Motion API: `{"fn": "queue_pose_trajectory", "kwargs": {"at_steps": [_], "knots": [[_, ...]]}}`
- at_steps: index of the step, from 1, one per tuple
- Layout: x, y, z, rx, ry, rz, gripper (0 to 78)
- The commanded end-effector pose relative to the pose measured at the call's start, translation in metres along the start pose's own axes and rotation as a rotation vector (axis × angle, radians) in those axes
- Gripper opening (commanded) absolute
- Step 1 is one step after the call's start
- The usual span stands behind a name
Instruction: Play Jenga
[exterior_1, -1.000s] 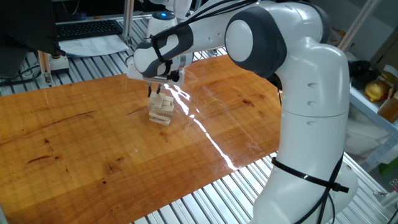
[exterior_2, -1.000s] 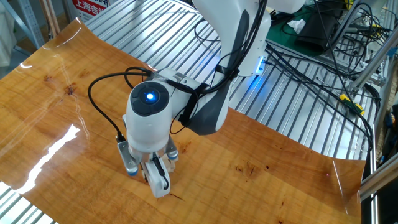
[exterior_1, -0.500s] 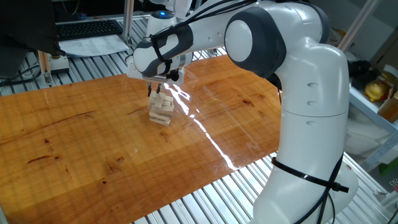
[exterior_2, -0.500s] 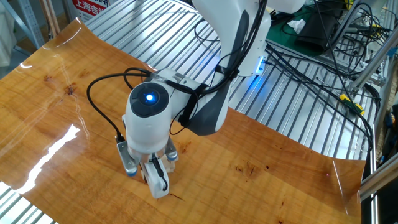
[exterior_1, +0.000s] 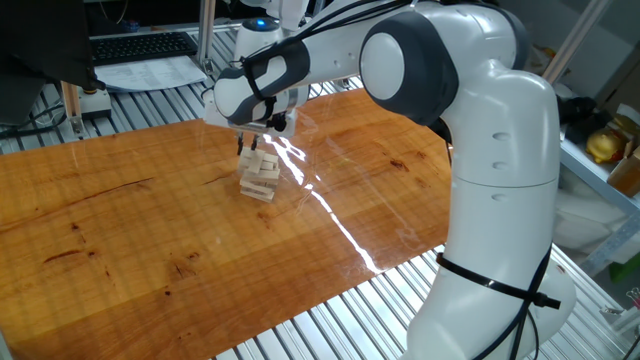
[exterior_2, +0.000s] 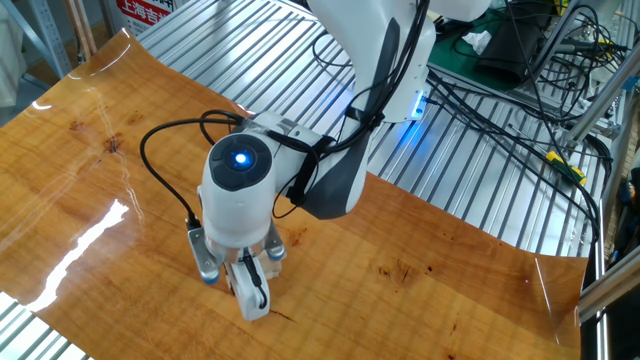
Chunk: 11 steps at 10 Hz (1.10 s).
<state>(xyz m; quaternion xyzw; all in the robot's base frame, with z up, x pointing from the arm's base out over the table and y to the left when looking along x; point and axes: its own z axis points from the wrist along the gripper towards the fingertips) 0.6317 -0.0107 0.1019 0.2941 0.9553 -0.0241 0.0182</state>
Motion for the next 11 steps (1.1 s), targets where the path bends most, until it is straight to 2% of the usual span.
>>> {"fn": "queue_pose_trajectory", "kwargs": {"at_steps": [1,11], "knots": [[-0.0009,0.0007,-0.0002,-0.002,-0.002,0.006,2.1],[0.0013,0.0071,0.0002,0.006,0.019,0.017,2.1]]}}
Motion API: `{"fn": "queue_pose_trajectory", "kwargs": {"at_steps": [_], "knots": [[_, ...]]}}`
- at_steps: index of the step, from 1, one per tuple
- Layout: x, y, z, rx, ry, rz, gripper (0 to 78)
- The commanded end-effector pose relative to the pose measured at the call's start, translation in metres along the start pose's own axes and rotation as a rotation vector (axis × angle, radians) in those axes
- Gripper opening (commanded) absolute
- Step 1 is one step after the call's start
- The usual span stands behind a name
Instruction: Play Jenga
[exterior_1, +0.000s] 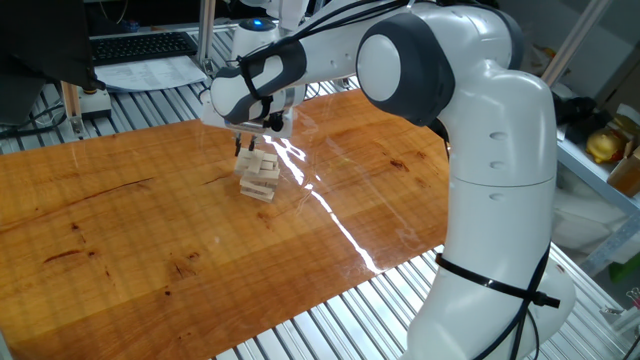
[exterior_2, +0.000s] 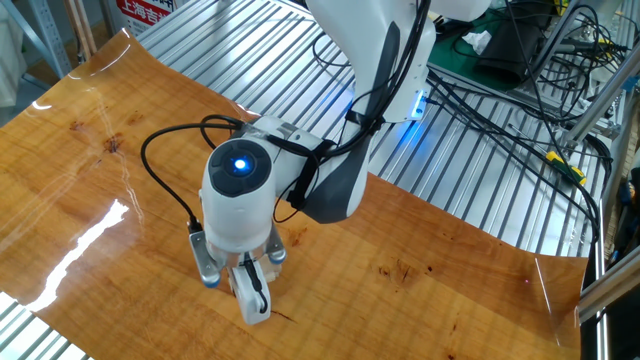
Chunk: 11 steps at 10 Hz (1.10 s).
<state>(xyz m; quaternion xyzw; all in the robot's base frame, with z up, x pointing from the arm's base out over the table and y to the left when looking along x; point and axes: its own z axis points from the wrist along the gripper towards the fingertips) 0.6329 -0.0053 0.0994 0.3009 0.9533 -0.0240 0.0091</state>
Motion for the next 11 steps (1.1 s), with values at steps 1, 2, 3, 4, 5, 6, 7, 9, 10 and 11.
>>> {"fn": "queue_pose_trajectory", "kwargs": {"at_steps": [1,2,3,4,5,6,7,9,10,11], "knots": [[-0.0006,0.0035,-0.0024,0.002,0.003,0.006,2.1],[-0.0004,0.0048,-0.0029,0.003,0.004,0.007,2.1],[-0.0003,0.0053,-0.0036,0.003,0.005,0.007,2.1],[-0.0003,0.0057,-0.0043,0.004,0.005,0.008,2.1],[-0.0004,0.0059,-0.0046,0.005,0.005,0.009,2.1],[-0.0001,0.0064,-0.0055,0.006,0.004,0.009,2.1],[0.0000,0.0067,-0.0060,0.006,0.003,0.009,2.1],[-0.0002,0.0074,-0.0072,0.004,0.005,0.006,2.1],[-0.0002,0.0077,-0.0077,0.004,0.006,0.000,2.1],[-0.0005,0.0078,-0.0079,0.000,0.011,-0.008,2.1]]}}
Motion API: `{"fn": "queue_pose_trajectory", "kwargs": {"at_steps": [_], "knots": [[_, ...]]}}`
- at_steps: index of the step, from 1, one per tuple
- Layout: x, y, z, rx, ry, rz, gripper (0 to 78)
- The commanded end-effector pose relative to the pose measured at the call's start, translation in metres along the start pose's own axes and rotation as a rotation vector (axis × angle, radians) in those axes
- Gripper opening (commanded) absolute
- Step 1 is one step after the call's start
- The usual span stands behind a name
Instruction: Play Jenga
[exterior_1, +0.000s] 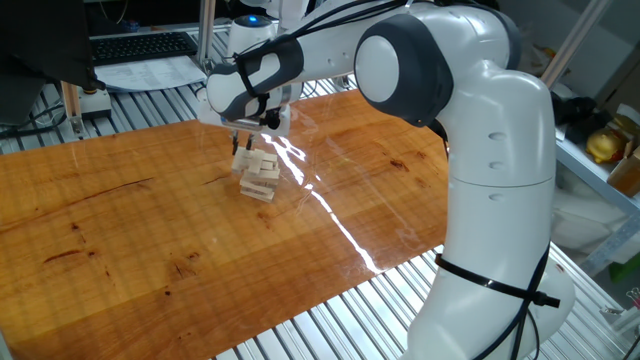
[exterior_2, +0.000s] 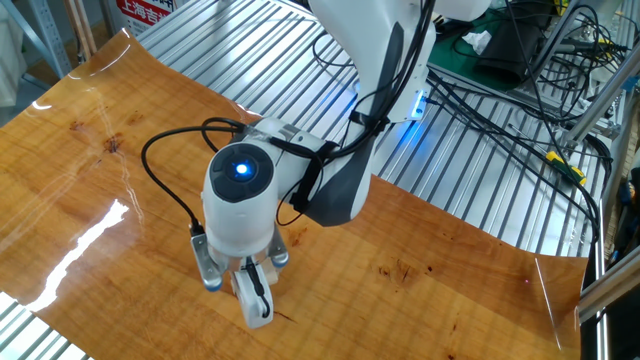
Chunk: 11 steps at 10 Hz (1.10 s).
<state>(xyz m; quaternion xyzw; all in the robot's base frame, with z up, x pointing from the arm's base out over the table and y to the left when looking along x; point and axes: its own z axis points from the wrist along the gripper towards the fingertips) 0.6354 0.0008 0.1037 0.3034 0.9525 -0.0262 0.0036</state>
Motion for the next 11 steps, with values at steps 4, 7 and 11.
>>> {"fn": "queue_pose_trajectory", "kwargs": {"at_steps": [4,7,11], "knots": [[-0.0017,0.0016,-0.0036,-0.012,0.007,-0.061,2.1],[-0.0002,0.0024,-0.0049,-0.025,0.000,-0.047,2.1],[0.0038,0.0045,-0.0084,-0.026,-0.005,-0.014,2.1]]}}
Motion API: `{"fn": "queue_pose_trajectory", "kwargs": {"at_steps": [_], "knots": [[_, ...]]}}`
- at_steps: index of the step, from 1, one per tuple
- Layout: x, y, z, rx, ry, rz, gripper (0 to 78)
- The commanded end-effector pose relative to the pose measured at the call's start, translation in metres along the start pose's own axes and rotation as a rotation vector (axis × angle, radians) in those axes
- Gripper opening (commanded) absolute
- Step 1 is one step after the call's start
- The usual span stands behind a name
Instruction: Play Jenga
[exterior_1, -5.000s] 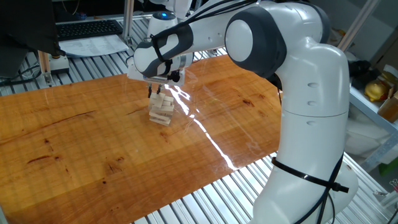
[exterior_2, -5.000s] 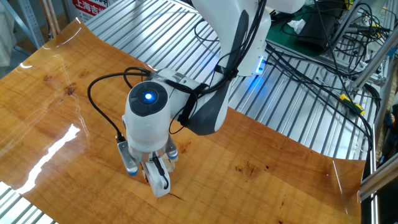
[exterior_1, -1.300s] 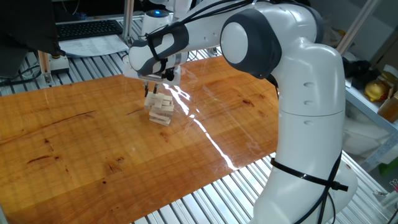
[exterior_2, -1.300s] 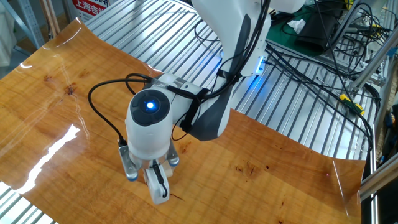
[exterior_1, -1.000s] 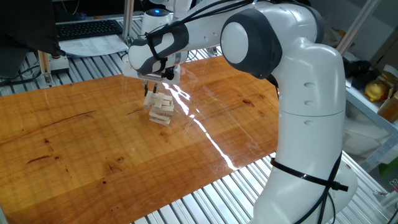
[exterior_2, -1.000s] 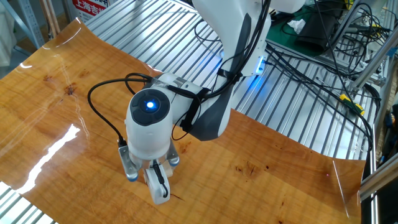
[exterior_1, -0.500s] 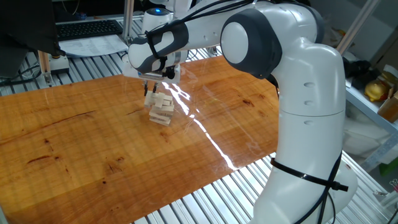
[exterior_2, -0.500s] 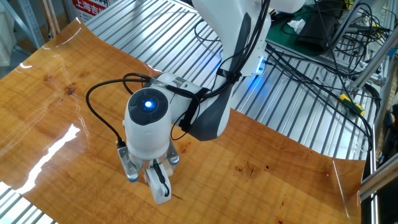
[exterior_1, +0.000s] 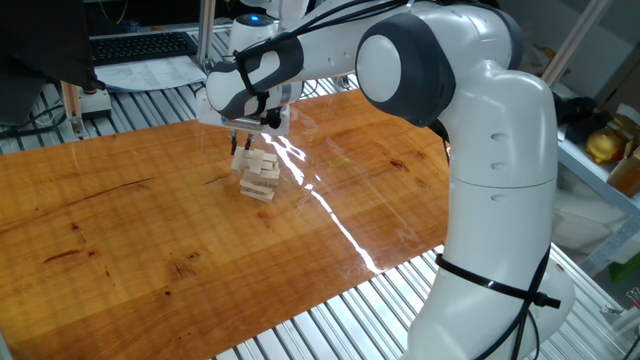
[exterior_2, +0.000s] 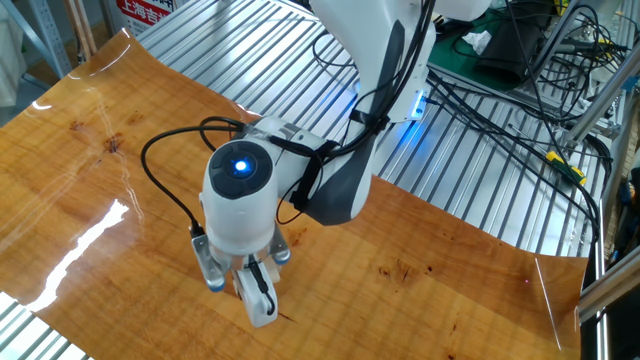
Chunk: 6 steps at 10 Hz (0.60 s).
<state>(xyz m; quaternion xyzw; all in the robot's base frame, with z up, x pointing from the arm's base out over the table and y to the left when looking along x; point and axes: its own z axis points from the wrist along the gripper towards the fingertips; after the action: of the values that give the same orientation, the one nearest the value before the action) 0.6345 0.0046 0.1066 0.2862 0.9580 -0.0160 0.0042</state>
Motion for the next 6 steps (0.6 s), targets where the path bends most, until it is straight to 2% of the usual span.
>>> {"fn": "queue_pose_trajectory", "kwargs": {"at_steps": [1,3,6], "knots": [[0.0008,0.0022,-0.0053,0.014,0.016,-0.027,2.1],[0.0008,0.0022,-0.0053,0.015,0.040,-0.091,2.1],[0.0008,0.0022,-0.0053,0.011,0.013,-0.104,2.1]]}}
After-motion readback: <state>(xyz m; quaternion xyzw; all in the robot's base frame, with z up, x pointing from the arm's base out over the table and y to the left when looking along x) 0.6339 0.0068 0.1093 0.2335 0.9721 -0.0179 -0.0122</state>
